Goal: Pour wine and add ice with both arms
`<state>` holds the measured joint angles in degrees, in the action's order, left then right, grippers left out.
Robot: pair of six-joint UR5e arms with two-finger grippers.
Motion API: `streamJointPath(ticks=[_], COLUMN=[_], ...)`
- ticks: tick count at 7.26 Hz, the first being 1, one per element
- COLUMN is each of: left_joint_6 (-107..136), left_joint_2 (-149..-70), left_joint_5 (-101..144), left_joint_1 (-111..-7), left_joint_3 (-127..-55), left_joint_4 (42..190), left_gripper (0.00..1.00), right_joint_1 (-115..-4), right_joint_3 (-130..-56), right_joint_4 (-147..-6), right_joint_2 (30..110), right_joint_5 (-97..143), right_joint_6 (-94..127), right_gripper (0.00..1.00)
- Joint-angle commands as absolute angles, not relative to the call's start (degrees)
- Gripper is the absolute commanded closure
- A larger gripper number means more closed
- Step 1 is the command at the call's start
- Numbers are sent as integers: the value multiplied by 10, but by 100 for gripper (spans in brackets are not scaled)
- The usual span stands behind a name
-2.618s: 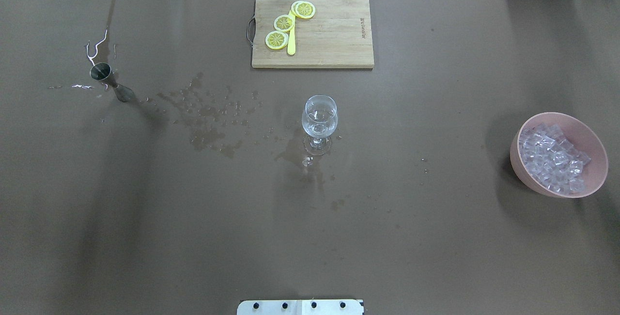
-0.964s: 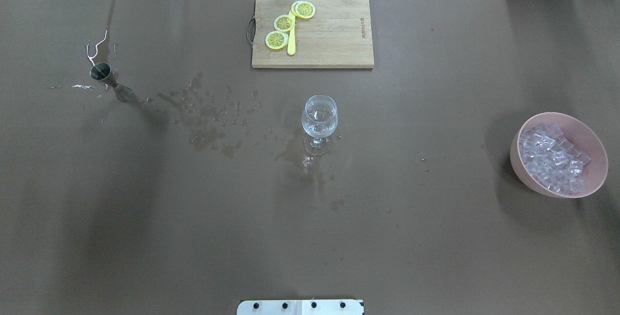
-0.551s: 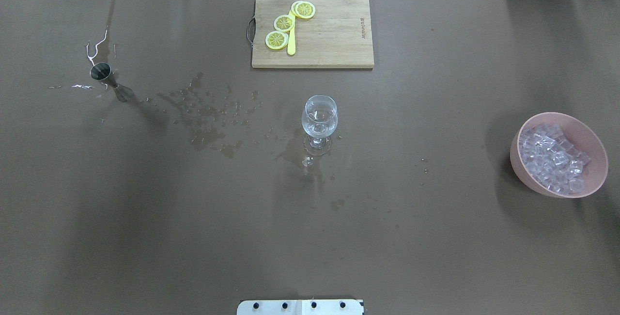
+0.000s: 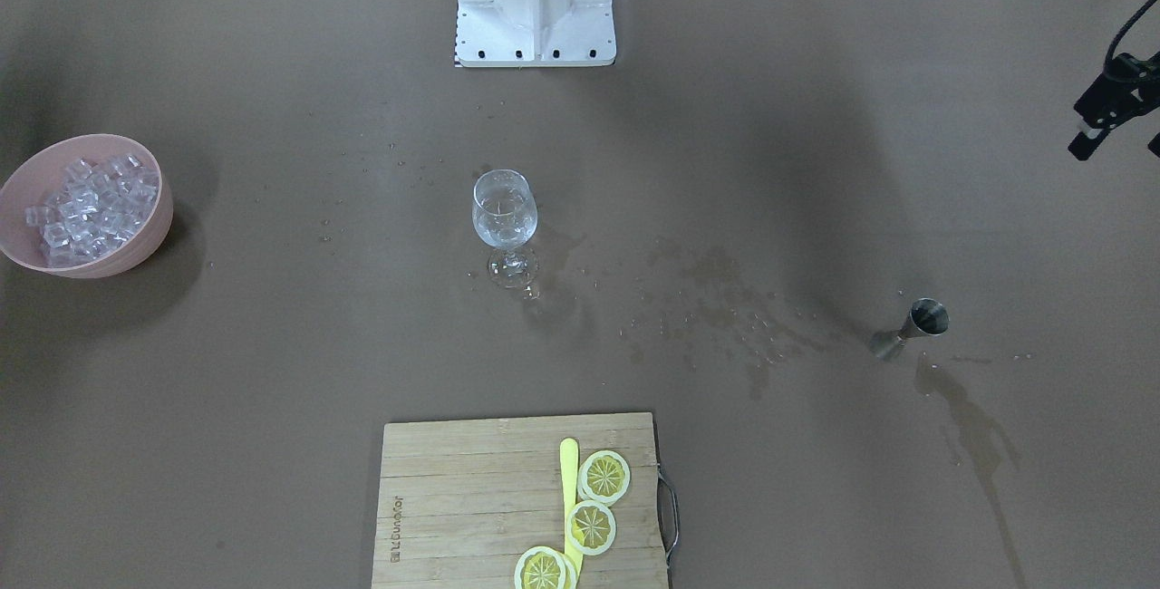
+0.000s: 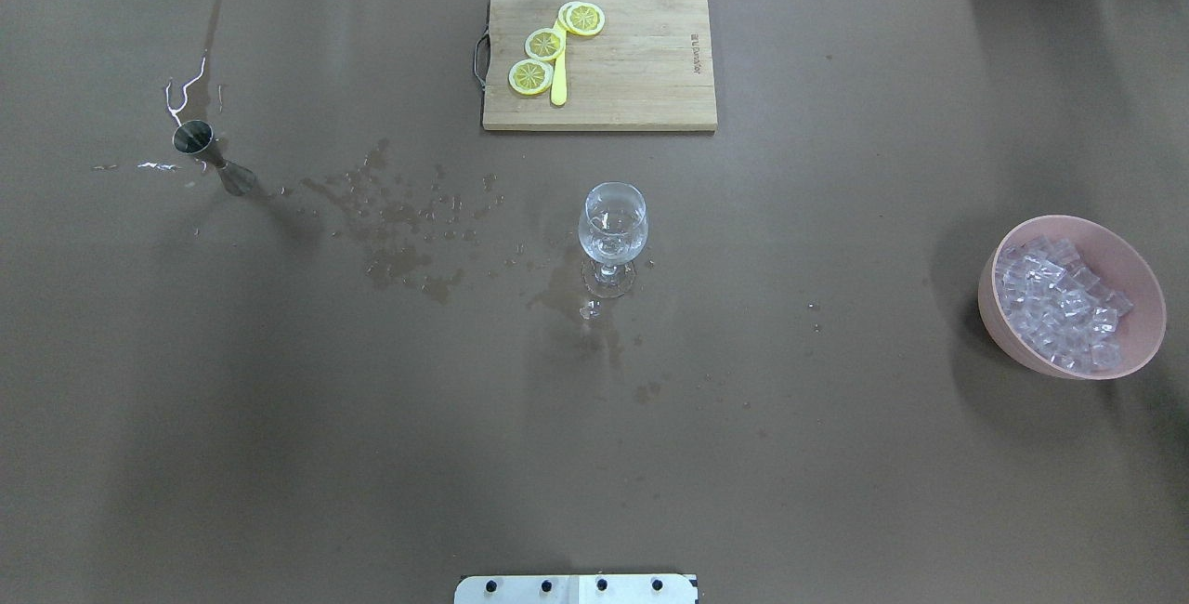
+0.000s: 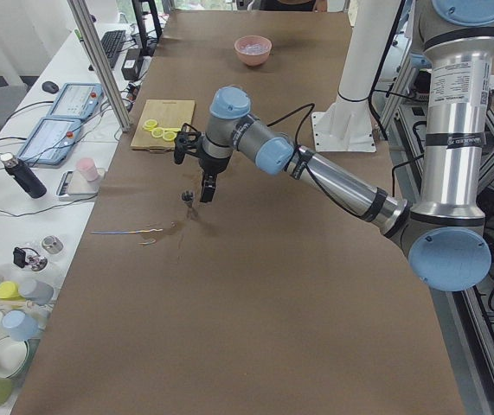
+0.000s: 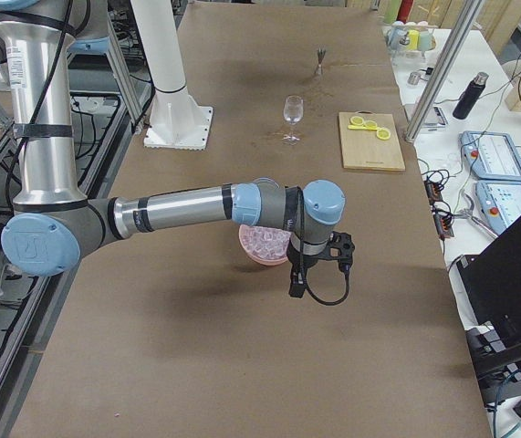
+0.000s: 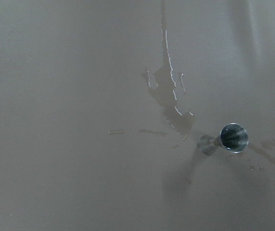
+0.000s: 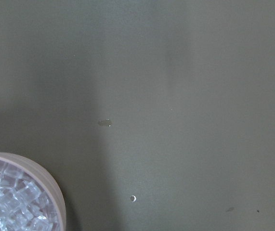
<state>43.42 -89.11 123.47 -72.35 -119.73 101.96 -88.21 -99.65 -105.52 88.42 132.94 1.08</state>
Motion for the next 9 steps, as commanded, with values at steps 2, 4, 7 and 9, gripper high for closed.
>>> streamJointPath(ticks=[2,4,7,9], left_joint_6=[666,749,819,822], left_joint_2=[-876,-875,-877,-898], left_joint_5=[961,791,567,502], left_joint_1=[-516,-409,-303,-285], left_joint_3=[-1206,-1202,-1108,-1048], left_joint_4=[1134,1135,1191,1218], left_gripper=[2,2,2,2], right_joint_1=[-861,-861,-860,-860], right_joint_3=[-1002,-1005,-1007,-1006], right_joint_4=[-1056,-1056,-1053,-1054], right_joint_2=[875,875,878,875], right_joint_5=[1330,1329,1335,1336], right_joint_6=[15,15,19,23], right_gripper=[0,0,0,0])
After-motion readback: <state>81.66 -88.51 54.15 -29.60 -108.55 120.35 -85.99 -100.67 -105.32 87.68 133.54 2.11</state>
